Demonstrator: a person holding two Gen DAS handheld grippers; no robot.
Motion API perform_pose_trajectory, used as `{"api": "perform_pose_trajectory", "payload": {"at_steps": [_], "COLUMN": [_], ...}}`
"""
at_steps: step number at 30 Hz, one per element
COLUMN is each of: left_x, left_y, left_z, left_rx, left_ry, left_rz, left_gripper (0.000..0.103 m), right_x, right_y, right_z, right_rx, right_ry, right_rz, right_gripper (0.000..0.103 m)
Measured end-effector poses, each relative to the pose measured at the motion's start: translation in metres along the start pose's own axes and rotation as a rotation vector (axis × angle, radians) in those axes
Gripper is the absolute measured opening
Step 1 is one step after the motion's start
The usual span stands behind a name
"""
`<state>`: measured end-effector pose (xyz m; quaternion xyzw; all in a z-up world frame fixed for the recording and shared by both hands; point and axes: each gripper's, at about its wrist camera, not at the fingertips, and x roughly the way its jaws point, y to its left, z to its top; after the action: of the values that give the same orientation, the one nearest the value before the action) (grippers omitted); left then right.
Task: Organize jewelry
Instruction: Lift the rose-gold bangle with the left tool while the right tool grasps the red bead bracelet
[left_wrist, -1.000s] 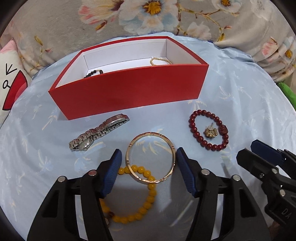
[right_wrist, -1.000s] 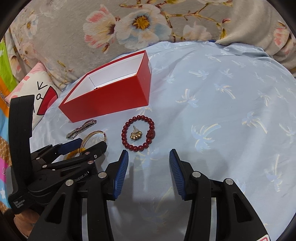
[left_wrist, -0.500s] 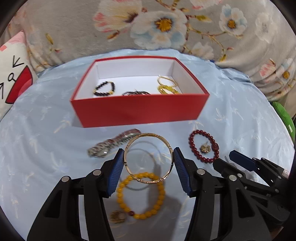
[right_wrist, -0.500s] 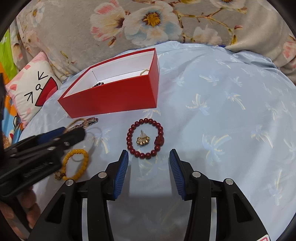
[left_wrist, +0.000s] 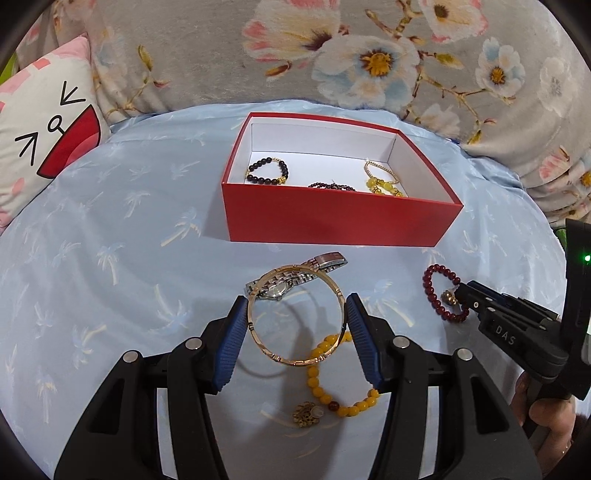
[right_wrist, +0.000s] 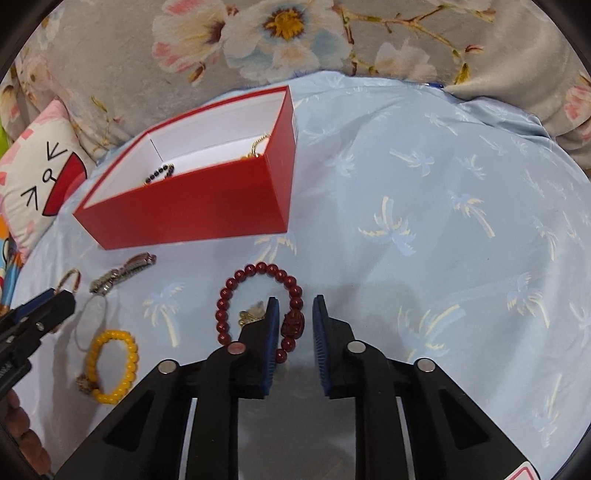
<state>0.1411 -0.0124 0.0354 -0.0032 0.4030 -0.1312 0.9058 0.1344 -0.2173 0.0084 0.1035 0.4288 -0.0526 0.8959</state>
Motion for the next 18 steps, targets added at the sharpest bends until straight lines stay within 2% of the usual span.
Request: {"api": "perform_pose_trajectory", "payload": {"at_steps": [7, 10, 18], "left_x": [0.002, 0.000, -0.013], "left_y": [0.000, 0.000, 0.002], "left_z": [-0.001, 0.000, 0.010], "left_rx": [-0.008, -0.007, -0.020], "left_ry": [0.008, 0.004, -0.018], "left_rz": [-0.015, -0.016, -0.030], "left_gripper": [0.052, 0.052, 0.052], "right_x": [0.000, -0.004, -0.047], "right_y": [0.007, 0.007, 0.020], "right_z": [-0.001, 0.000, 0.020], "right_rx": [-0.038, -0.024, -0.027], "right_ry": [0.005, 0.000, -0.090], "right_rz": [-0.013, 0.023, 0.104], "right_gripper": [0.012, 0.012, 0.012]}}
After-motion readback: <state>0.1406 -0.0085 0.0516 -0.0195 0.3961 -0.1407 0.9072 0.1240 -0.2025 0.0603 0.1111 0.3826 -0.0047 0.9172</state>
